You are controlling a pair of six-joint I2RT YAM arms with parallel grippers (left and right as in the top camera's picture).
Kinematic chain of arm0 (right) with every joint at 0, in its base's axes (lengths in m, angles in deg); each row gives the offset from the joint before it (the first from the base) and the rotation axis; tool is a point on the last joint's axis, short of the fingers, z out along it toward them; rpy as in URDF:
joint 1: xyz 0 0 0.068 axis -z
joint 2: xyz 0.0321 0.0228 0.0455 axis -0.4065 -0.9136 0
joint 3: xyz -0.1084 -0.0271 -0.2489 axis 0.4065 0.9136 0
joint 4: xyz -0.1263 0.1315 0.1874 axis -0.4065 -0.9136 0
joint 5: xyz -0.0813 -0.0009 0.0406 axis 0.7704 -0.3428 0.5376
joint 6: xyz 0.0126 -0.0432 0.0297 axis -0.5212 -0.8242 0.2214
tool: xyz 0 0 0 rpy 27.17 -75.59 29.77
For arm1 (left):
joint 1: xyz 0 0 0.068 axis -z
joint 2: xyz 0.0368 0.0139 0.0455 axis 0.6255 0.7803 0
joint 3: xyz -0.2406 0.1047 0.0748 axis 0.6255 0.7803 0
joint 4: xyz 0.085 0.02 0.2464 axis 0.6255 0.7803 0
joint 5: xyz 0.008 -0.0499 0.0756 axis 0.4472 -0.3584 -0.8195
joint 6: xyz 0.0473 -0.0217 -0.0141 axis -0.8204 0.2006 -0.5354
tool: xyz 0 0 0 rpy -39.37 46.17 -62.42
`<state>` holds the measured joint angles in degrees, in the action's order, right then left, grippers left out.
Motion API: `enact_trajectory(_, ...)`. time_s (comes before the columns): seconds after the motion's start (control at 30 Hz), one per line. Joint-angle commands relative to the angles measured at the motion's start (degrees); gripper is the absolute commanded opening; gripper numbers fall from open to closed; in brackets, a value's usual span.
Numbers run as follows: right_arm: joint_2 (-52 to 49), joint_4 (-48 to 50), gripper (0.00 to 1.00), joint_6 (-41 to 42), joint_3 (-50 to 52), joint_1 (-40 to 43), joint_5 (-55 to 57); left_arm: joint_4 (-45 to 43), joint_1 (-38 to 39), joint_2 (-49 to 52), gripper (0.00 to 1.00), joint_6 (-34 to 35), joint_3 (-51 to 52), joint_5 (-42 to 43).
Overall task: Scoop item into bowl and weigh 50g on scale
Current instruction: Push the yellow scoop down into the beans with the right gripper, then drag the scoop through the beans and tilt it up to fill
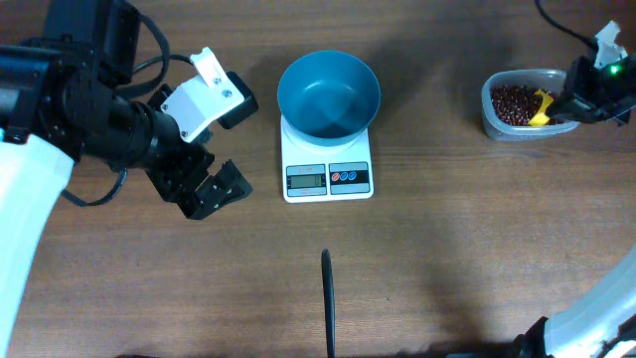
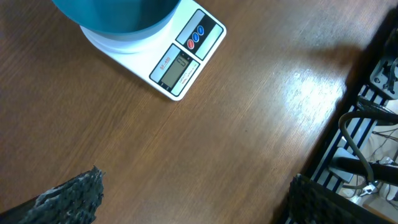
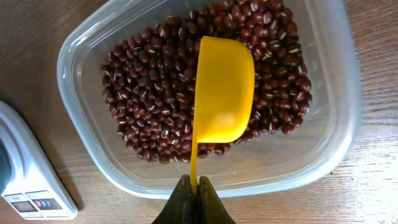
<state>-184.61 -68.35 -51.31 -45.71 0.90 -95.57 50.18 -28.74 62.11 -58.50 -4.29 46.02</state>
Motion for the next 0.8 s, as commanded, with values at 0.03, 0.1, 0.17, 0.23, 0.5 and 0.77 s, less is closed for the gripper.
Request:
enact_trajectory(0.03, -3.13, -0.48, 0.04, 1.53, 0.68, 0.31, -3.72, 0.02, 0.15, -1.03, 0.99, -1.14, -0.94, 0.98)
enact_trajectory(0.1, -4.68, -0.5, 0.04, 1.49, 0.68, 0.31, -5.77, 0.02, 0.15, -1.03, 0.99, -1.14, -0.94, 0.98)
enact_trajectory(0.17, -4.96, -0.55, 0.04, 0.68, 0.68, 0.31, -6.1, 0.02, 0.15, -1.03, 0.99, -1.14, -0.94, 0.98)
enact_trajectory(0.23, -4.96, -2.64, 0.04, -1.77, 0.68, 0.33, -7.74, 0.02, 0.15, -1.03, 0.99, -1.14, -0.94, 0.98)
enact_trajectory(0.5, -5.55, -3.41, 0.04, -2.36, 0.68, 0.35, -10.32, 0.02, 0.15, -1.03, 0.99, -1.14, -0.94, 0.98)
enact_trajectory(0.77, -5.57, -3.41, 0.04, 6.58, 0.68, 2.89, -10.36, 0.02, 0.15, -1.03, 0.99, -1.14, -0.94, 1.01)
